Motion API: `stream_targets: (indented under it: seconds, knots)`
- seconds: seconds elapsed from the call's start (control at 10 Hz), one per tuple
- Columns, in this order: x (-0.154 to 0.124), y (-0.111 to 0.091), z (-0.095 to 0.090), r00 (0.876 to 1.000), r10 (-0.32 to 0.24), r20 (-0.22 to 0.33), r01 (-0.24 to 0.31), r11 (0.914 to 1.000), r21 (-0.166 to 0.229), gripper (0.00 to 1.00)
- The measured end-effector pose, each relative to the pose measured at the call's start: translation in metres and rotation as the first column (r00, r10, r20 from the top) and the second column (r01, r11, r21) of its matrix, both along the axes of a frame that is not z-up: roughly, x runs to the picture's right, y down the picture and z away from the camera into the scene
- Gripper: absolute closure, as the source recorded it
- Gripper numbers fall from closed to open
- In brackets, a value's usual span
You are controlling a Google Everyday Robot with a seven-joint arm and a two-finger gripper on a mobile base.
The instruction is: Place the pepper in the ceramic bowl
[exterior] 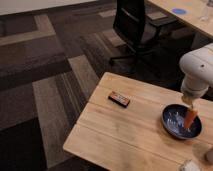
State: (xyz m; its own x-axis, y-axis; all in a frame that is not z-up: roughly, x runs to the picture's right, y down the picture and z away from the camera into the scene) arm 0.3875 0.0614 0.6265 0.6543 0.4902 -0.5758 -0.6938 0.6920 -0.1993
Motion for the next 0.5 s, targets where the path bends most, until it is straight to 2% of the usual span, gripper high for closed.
stream_targets:
  seconds: [0.2, 0.5]
  knots:
    - [0.007, 0.009, 0.007, 1.0, 0.015, -0.014, -0.016, 0.9996, -0.023, 1.0]
    - [0.007, 0.001, 0.018, 0.999, 0.002, -0.047, -0.003, 0.9993, -0.038, 1.0]
